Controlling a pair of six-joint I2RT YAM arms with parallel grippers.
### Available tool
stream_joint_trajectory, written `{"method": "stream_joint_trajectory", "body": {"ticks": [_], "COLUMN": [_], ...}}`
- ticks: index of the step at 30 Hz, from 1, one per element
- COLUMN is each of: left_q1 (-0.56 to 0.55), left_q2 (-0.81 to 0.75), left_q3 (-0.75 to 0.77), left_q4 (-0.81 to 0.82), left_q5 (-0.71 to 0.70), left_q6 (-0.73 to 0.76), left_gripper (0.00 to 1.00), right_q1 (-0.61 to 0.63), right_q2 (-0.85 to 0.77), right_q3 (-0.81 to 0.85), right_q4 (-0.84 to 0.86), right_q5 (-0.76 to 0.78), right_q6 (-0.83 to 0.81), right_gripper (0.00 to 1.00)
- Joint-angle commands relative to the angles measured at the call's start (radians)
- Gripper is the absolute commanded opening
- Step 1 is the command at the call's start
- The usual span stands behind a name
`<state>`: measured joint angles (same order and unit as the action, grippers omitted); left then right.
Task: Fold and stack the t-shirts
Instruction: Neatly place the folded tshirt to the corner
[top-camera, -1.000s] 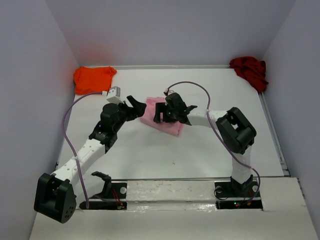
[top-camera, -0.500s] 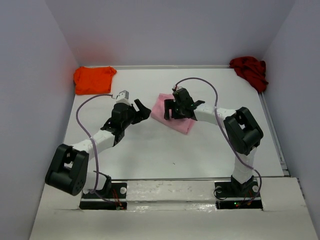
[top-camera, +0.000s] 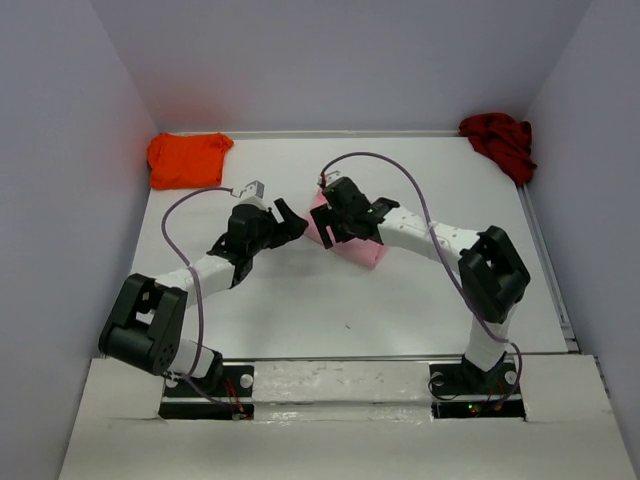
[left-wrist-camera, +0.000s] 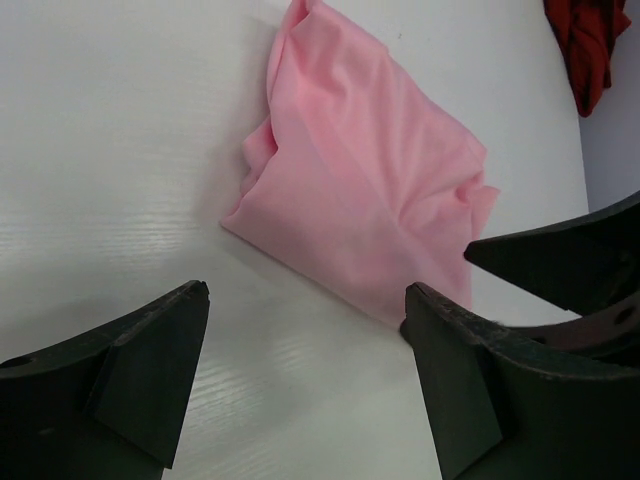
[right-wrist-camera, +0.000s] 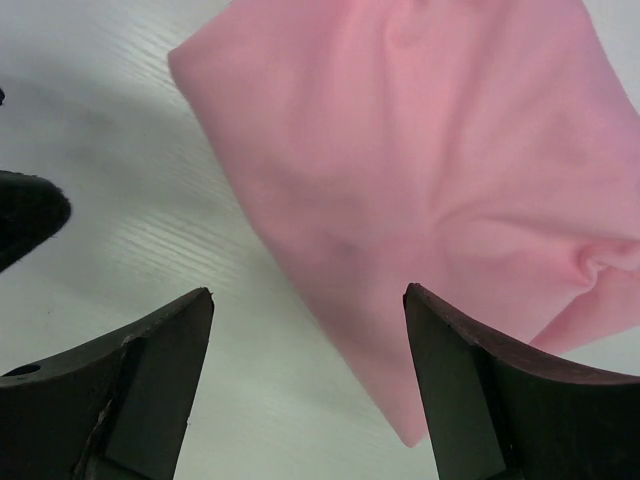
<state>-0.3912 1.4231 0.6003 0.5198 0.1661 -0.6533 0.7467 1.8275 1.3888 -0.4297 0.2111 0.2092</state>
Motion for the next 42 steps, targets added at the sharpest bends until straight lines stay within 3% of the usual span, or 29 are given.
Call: {"method": "stream_joint_trajectory", "body": {"ticks": [1,14,18,20,21,24,31,35,42], "left_q1": [0.000,0.020,0.035,0.044,0.048,0.054,0.095,0.133,0.158], "left_q2": [-0.076,-0.139,-0.167,-0.168,-0.158,-0.127,0.101,0.278,0.457], "left_q3": [0.009,-0.014,-0.034,-0.039,-0.039,-0.045,-0.068,-0.065,-0.080], "left_q4": [0.033,-0.009,-0.010,-0.010,-0.010,0.012,0.173,0.374,0.655], "left_q5": [0.010,-0.017,-0.033,-0.034,-0.034,-0.019,0.134,0.307,0.401], "left_q6": [0.001,0.020,0.017,0.018,0.018,0.008,-0.084,-0.176,-0.331], "left_gripper": [0.89,0.89,0.89,0.90,0.90,0.90,0.92,0.92,0.92], "right_q1": [0.079,0.079,0.079,0.079,0.079,0.079,0.088,0.088,0.088], "right_q2": [0.074,0.203,0.234,0.249,0.248,0.231,0.167,0.130,0.052], "right_q3": [0.081,0.099,0.099,0.090,0.085,0.066,-0.008,-0.022,-0.050], "right_q4": [-0.086,0.012,0.034,0.037,0.037,0.039,0.057,0.065,0.066], "right_q5": [0.157,0.274,0.264,0.263,0.257,0.252,0.248,0.228,0.203], "right_q6": [-0.109,-0.180,-0.189,-0.188,-0.185,-0.174,-0.168,-0.168,-0.163], "right_gripper": [0.82,0.82,0.75,0.56,0.36,0.00,0.00,0.00,0.00]}}
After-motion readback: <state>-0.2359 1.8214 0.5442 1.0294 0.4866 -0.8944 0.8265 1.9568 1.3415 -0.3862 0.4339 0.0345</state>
